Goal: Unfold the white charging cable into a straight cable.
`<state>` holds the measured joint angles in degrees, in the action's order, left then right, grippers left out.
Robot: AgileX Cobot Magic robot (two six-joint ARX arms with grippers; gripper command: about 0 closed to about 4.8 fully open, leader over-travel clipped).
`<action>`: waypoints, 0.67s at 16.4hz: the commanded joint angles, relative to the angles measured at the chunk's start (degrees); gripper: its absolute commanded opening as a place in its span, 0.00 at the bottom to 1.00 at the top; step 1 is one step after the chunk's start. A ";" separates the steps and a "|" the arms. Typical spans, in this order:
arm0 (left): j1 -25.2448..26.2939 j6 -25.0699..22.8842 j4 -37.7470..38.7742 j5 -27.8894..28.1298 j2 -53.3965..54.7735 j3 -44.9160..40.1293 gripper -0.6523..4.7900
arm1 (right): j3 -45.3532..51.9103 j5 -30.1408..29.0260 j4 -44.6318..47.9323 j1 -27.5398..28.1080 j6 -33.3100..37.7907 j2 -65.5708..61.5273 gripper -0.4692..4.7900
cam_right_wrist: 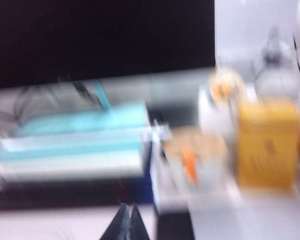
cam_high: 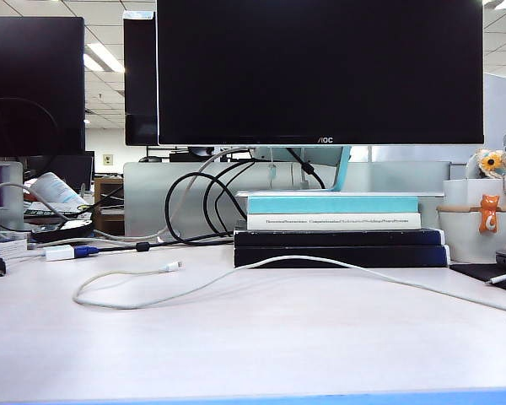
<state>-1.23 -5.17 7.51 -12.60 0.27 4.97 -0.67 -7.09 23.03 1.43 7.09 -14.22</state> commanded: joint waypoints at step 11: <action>0.04 2.14 -2.54 3.41 -0.20 0.52 0.11 | 0.33 12.11 -13.59 0.02 -4.11 14.19 0.09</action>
<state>-1.23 -2.98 5.15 -9.87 0.27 5.37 -0.67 2.68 10.70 1.48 3.07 -0.08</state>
